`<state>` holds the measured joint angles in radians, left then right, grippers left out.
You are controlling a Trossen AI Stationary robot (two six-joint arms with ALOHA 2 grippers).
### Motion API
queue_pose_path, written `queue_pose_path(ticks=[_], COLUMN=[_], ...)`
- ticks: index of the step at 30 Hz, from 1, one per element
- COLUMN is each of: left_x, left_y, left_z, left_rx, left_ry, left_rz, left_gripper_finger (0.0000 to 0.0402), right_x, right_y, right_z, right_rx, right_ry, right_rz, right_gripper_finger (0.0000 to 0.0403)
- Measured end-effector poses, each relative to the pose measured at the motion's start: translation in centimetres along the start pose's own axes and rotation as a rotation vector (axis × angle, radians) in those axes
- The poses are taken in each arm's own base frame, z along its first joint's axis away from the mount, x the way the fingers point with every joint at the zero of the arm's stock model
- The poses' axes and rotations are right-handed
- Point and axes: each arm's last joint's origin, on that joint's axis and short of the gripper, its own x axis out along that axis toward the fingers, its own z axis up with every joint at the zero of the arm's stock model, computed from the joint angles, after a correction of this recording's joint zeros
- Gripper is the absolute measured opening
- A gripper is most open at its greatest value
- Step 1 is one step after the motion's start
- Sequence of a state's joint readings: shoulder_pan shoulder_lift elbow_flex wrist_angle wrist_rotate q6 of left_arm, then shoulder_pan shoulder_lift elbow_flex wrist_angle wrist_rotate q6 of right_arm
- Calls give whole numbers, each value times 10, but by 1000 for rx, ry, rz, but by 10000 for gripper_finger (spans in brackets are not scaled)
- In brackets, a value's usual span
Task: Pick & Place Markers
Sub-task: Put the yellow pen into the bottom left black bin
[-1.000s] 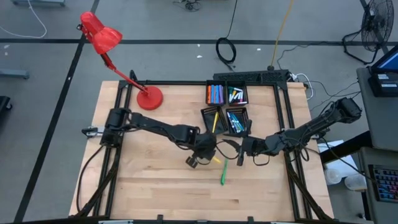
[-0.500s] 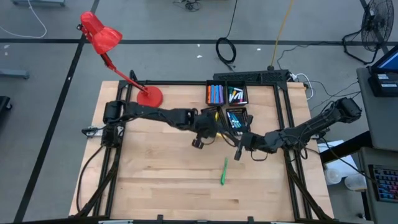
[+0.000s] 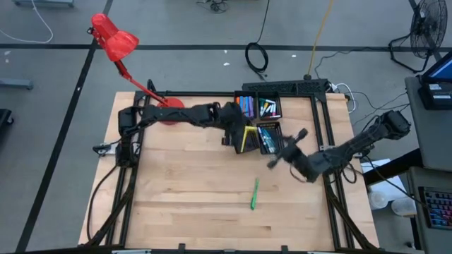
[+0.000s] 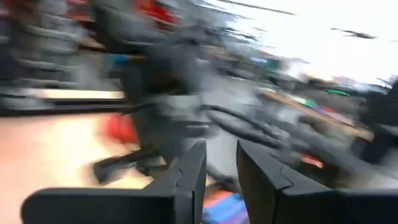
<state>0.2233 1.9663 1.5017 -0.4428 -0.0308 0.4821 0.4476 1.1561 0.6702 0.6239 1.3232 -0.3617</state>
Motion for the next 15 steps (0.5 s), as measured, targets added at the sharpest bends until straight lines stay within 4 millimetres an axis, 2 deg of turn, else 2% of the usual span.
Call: queue_pose_path(ticks=[3,8,15], left_x=[1,2,5], left_y=[-5,5,-4], left_z=[-4,-10,-12], left_rx=[111,203,351], left_ry=[40,44,10], left_rz=[-31,-43,-105], left_gripper_finger=[21,30,28], right_x=[-2,-6,-9], right_y=[-5,-4,-4], right_z=[3,4,5], right_rx=[-20,-38,-46], right_ry=[35,35,33], right_rz=[-106,-103,-94], right_gripper_finger=[75,75,75])
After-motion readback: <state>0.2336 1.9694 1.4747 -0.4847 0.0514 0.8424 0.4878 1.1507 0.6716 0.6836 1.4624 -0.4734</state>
